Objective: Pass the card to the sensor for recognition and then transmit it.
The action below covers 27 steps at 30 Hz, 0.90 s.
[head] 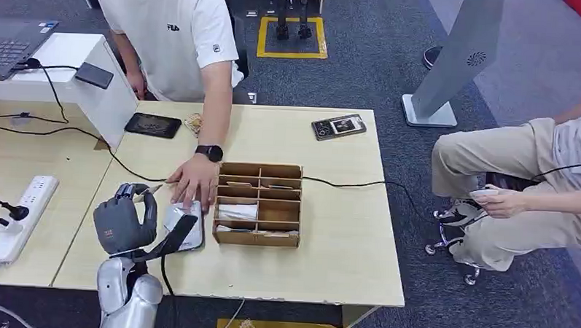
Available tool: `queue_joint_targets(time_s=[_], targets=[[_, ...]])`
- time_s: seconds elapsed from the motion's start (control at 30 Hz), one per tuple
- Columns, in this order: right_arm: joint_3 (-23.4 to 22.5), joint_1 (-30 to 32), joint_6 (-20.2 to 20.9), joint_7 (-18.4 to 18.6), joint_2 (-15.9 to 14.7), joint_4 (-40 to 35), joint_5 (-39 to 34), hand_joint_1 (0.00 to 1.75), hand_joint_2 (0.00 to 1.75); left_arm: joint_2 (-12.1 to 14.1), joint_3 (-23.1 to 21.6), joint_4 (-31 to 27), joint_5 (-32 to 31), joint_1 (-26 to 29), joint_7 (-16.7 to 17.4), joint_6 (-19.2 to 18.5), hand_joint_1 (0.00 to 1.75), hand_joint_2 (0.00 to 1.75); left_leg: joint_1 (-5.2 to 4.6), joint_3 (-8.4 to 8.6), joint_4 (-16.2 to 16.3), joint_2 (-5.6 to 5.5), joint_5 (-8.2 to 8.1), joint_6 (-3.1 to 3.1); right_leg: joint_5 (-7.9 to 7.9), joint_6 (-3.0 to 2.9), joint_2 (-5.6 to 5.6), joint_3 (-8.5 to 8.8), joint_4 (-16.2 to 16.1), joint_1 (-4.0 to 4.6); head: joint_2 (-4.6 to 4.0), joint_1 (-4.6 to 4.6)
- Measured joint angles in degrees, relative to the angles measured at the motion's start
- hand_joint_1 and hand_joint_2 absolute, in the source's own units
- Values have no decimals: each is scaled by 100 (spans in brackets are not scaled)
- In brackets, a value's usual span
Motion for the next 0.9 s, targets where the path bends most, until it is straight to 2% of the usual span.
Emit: queue_joint_targets(time_s=[0.67,0.9], targets=[[-2,0,2,0,0,0,0,0,175,-2,99,269,-361,45,190,-2,175,175,0,0,0,0,0,0,0,0,-1,0,0,0,0,0],[-2,1,7,7,0,0,0,0,175,13,94,570,-523,71,627,-2,175,175,0,0,0,0,0,0,0,0,0,0,0,0,0,0]])
